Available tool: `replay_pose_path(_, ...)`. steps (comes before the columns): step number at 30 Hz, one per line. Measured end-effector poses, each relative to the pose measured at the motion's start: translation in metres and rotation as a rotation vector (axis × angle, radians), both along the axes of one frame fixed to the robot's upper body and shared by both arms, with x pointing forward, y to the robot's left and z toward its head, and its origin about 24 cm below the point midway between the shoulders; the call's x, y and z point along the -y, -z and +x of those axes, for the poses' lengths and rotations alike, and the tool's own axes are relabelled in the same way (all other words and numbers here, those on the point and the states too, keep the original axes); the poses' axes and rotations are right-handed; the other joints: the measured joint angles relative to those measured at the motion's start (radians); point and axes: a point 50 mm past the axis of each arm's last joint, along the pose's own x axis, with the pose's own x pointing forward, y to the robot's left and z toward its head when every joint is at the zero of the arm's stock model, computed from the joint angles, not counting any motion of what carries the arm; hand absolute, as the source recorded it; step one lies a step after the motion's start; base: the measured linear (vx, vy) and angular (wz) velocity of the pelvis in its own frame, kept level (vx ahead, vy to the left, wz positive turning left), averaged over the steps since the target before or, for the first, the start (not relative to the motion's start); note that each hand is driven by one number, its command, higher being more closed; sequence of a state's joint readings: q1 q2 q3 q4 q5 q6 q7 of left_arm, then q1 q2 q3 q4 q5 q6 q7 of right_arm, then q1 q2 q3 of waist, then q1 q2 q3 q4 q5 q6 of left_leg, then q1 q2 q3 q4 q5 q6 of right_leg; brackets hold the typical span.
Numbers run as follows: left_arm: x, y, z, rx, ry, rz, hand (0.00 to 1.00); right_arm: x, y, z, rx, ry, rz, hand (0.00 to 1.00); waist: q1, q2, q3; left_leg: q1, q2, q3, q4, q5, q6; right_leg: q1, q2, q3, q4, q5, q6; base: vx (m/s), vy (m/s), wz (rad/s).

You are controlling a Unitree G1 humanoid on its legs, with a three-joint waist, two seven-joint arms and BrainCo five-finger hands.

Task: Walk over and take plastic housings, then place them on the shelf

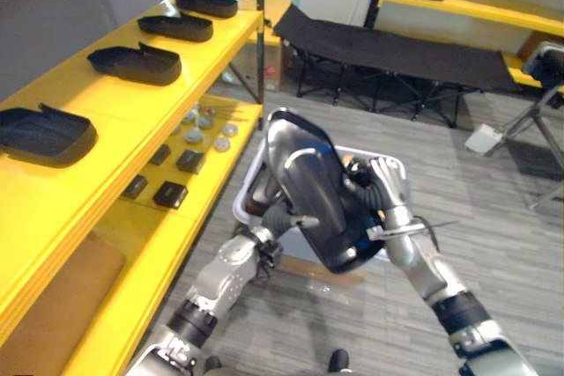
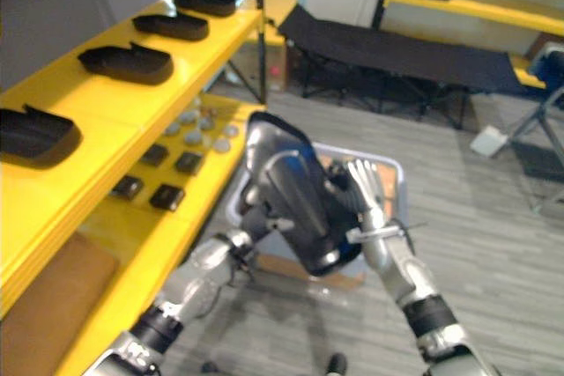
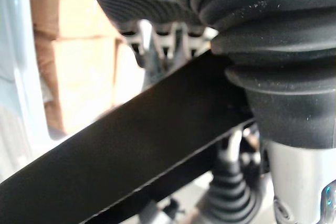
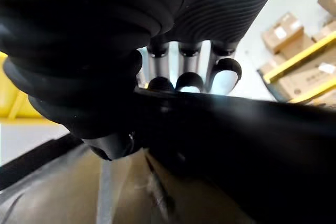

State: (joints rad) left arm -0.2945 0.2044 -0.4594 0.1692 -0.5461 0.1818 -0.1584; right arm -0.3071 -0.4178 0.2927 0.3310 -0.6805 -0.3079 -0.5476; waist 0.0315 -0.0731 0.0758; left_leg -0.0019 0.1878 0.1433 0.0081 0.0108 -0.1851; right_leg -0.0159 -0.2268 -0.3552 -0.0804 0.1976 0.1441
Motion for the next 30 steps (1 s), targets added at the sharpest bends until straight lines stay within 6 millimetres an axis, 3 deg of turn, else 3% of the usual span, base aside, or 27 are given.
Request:
replay_pose_path(3,0.002,0.006,-0.004,-0.021,0.011,0.016,0.00,-0.003,0.001,0.000,-0.003,-0.004,0.009,1.00,0.004,0.000,0.000,0.000,0.000,-0.001,0.000,0.000,0.000,0.001,0.000,-0.001,0.000,0.000,0.000,0.00,0.000,0.00)
replay_pose_path(4,0.002,0.008,-0.006,-0.031,0.015,0.027,1.00,-0.005,0.002,0.000,-0.006,-0.005,0.015,1.00,0.007,0.000,0.000,0.000,0.000,-0.001,0.000,0.001,0.000,0.001,0.000,-0.001,0.000,0.000,0.000,0.00,0.000,0.00)
replay_pose_path(20,-0.003,0.020,-0.010,-0.048,-0.133,0.082,1.00,-0.026,-0.001,0.001,0.013,-0.022,0.186,1.00,0.008,0.000,0.000,0.001,0.000,-0.004,0.000,0.003,0.000,0.003,0.000,-0.003,0.000,0.000,0.000,0.00,0.000,0.00)
replay_pose_path(30,-0.012,0.014,-0.004,-0.088,-0.359,-0.071,1.00,-0.052,-0.004,-0.008,0.041,-0.047,0.412,1.00,0.005,0.000,0.000,0.003,0.000,0.000,0.001,0.003,0.000,0.002,-0.001,-0.001,-0.001,0.000,0.000,0.00,0.000,0.00)
